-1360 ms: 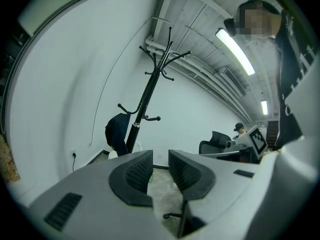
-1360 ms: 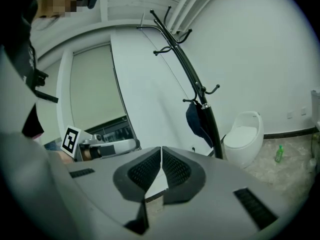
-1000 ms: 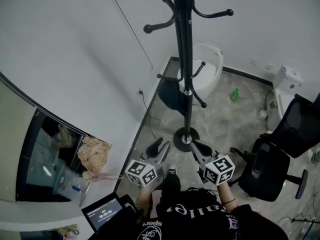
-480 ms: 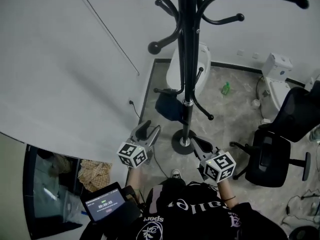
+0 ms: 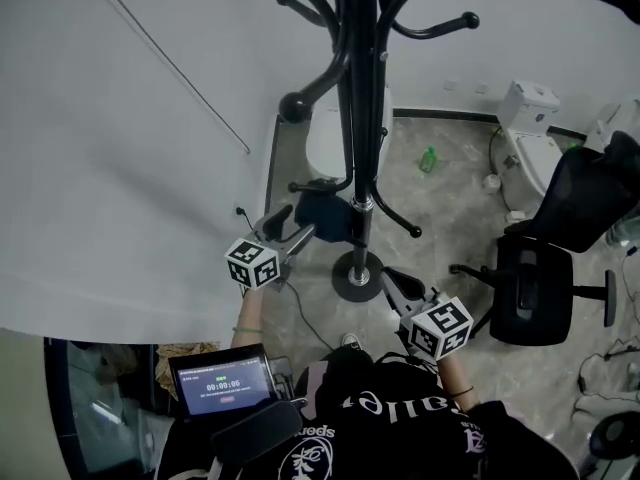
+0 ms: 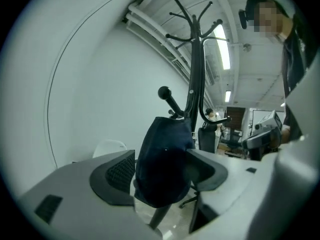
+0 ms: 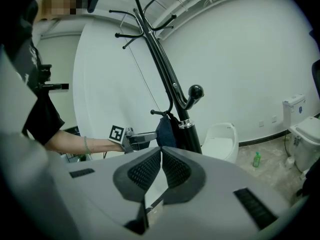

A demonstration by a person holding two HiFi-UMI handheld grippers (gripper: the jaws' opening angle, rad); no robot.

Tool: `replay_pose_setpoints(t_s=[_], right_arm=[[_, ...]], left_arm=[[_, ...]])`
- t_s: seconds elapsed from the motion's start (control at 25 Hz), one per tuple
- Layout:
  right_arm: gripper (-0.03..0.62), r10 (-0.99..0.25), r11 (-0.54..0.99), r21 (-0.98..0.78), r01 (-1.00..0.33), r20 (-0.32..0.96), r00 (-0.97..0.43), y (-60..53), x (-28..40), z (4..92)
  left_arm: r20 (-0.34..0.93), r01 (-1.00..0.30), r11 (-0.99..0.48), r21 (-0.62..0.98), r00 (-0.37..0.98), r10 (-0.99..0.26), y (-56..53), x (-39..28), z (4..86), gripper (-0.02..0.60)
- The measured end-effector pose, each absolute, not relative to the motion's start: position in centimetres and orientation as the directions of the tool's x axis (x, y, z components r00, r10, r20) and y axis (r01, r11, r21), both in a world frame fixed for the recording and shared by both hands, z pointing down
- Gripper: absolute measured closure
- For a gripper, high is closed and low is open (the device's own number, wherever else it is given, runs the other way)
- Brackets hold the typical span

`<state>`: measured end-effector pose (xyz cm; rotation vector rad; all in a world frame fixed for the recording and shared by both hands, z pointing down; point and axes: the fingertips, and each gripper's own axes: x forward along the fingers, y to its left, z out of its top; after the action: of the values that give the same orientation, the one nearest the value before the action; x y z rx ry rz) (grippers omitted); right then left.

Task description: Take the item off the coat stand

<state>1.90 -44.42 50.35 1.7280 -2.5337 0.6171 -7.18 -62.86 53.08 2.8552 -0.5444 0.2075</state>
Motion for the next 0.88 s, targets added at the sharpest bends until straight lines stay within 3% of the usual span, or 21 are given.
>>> replay_pose_setpoints(t_s=[0.2,0.36,0.48,0.88], right_arm=[[0.576,-0.898,0.278,-0.315,-0.907,0.251,-0.362,-43.9,2.6,51.0],[0.576,-0.906,0.254,-0.318,-0.913,0.253,-0.340,-43.8,3.3,51.2],[0.576,-0.907,0.252,-0.318,-0.914,0.253,-0.338,-43.9,3.5,51.2],[0.576,-0.894,0.282,-0.325,-0.903,0.253,-0.370,-43.9,2.7,51.4]], left_arm=[[0.164,-0.323,-0.910,0.261,0.944,-0.287,-63.7,-5.8,53.9,0.285],[0.187,-0.273,-0.926,0.261,0.955,-0.229,-62.8,-4.7,53.9,0.470],[0.222,-0.289,-0.935,0.205,0.944,-0.243,-62.2,-4.7,53.9,0.562],[0.129,-0.415,-0.894,0.171,0.909,-0.397,-62.0,-8.4,49.3,0.568]])
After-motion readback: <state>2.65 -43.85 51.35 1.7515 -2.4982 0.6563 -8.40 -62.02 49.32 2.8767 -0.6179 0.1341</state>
